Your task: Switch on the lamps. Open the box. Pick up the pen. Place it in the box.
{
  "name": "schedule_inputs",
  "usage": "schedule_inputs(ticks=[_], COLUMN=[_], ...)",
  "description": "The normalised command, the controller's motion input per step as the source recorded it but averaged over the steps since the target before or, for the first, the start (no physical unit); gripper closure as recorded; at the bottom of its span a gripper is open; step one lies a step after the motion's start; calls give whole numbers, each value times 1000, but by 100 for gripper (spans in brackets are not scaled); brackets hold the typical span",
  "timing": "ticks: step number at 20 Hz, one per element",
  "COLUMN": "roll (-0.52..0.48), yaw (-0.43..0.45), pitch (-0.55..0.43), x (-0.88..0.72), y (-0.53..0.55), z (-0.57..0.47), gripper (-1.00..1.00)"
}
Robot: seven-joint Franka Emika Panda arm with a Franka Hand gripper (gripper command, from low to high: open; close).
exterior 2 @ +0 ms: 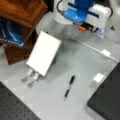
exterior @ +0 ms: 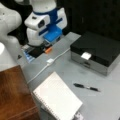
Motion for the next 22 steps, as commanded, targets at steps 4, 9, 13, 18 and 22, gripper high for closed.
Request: schedule_inputs(ticks=[4,9,13,18,22], roll=[98,118,112,55,-7], yaw=[18,-27,-62,-82,-103], pitch=[-76,-67,-54,33,28], x=[-548,-450,-308,-240,-213], y=[250,230,183,232,356], z=[-85,-73,-111,-154,-298], gripper=[-100,-100,-100,-100,-100])
